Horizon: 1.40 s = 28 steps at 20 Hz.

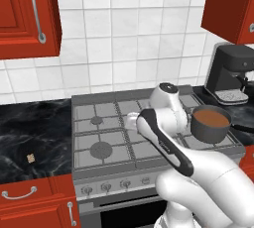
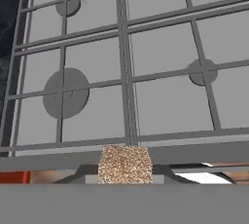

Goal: Pick up the sugar cube(s) and place them in the saucepan with hot chocolate.

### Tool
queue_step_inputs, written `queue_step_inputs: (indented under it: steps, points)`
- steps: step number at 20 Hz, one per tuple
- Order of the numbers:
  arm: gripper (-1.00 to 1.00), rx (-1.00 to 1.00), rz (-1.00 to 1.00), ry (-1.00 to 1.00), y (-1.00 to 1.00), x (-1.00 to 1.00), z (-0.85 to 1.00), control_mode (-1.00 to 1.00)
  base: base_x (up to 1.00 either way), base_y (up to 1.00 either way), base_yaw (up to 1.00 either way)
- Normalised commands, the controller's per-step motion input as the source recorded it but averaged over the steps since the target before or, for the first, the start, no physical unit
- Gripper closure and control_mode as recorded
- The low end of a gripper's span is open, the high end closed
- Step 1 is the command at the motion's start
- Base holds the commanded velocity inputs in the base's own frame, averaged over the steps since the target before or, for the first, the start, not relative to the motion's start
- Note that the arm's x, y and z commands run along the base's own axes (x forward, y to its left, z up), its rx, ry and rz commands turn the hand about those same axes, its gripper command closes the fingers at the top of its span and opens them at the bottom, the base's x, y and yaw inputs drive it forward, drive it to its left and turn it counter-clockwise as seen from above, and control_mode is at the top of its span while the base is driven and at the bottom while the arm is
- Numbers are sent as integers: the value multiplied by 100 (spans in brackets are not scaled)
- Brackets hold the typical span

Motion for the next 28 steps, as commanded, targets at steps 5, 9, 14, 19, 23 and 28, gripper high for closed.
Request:
queue_step_inputs:
  steps: [5,9,14,19,23,28]
  points:
    - [100,-24,-6,7,-54,0,2,-100,0,0,0]
    - [100,-21,0,0,-47,0,21,-100,0,0,0]
    - [100,-3,0,-4,-92,0,31,-100,0,0,0]
    - [100,0,0,-3,-100,19,22,-100,0,0,0]
    - [100,0,4,0,-90,41,-11,-100,0,0,0]
    - [100,0,5,0,-74,32,-11,-100,0,0,0]
